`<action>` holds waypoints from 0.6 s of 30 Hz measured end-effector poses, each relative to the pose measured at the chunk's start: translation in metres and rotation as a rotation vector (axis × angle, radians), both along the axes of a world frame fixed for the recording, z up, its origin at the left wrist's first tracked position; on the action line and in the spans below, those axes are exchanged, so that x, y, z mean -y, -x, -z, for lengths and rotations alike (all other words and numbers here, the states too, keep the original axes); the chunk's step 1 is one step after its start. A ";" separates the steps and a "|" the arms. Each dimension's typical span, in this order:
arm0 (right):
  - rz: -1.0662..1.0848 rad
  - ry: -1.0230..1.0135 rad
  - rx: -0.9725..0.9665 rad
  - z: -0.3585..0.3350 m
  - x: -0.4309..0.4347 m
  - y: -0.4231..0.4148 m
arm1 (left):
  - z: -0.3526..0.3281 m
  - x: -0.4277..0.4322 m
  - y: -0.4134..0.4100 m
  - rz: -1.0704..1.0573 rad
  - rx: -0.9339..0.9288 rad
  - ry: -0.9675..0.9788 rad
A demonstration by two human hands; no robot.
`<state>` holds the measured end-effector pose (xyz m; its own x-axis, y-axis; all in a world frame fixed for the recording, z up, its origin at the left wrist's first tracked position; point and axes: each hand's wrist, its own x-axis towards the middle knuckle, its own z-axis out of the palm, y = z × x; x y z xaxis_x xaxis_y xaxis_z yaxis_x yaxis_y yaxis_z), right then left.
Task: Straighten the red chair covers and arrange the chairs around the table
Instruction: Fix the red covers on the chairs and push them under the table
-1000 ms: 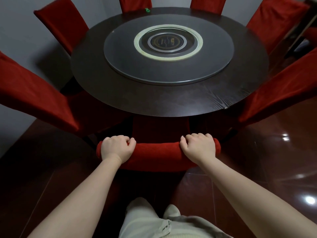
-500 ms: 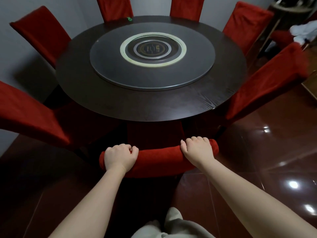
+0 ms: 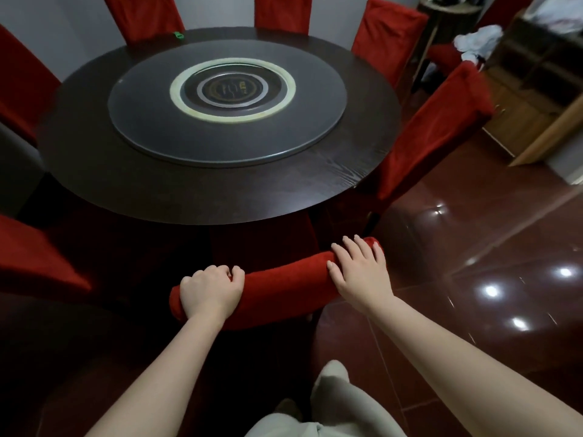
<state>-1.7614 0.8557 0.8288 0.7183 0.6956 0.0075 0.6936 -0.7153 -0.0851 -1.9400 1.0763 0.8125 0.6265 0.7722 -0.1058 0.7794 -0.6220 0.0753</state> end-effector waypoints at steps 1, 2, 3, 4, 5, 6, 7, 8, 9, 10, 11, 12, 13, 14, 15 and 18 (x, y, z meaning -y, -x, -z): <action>-0.001 0.002 -0.019 -0.001 0.005 0.001 | -0.001 -0.001 0.000 0.009 0.008 0.015; -0.005 0.000 -0.037 -0.003 0.011 0.000 | -0.002 -0.002 0.000 0.027 0.025 0.029; -0.010 -0.004 -0.054 -0.006 0.016 -0.003 | -0.003 -0.004 0.000 0.053 0.054 0.041; -0.016 -0.007 -0.071 -0.009 0.022 -0.006 | -0.005 -0.005 -0.001 0.083 0.085 0.042; -0.020 -0.006 -0.085 -0.012 0.028 -0.010 | -0.008 -0.005 -0.004 0.120 0.111 0.026; -0.017 0.001 -0.092 -0.015 0.033 -0.016 | -0.013 -0.004 -0.009 0.165 0.134 0.003; -0.007 0.008 -0.093 -0.018 0.039 -0.022 | -0.018 -0.001 -0.016 0.215 0.161 -0.010; 0.012 0.009 -0.094 -0.022 0.044 -0.028 | -0.023 0.004 -0.026 0.268 0.192 -0.008; 0.036 0.005 -0.101 -0.027 0.050 -0.035 | -0.030 0.011 -0.038 0.316 0.222 0.003; 0.058 0.001 -0.110 -0.031 0.056 -0.043 | -0.037 0.020 -0.051 0.356 0.247 0.017; 0.075 0.000 -0.119 -0.035 0.063 -0.052 | -0.044 0.029 -0.065 0.392 0.272 0.030; 0.087 0.003 -0.124 -0.040 0.070 -0.061 | -0.052 0.039 -0.080 0.428 0.296 0.037; 0.094 0.005 -0.126 -0.044 0.078 -0.070 | -0.060 0.049 -0.096 0.470 0.317 0.039; 0.100 0.003 -0.124 -0.048 0.086 -0.080 | -0.067 0.059 -0.111 0.519 0.329 0.043; 0.104 -0.004 -0.119 -0.051 0.095 -0.090 | -0.073 0.069 -0.127 0.573 0.333 0.051; 0.109 -0.019 -0.096 -0.061 0.121 -0.123 | -0.089 0.097 -0.174 0.718 0.349 0.055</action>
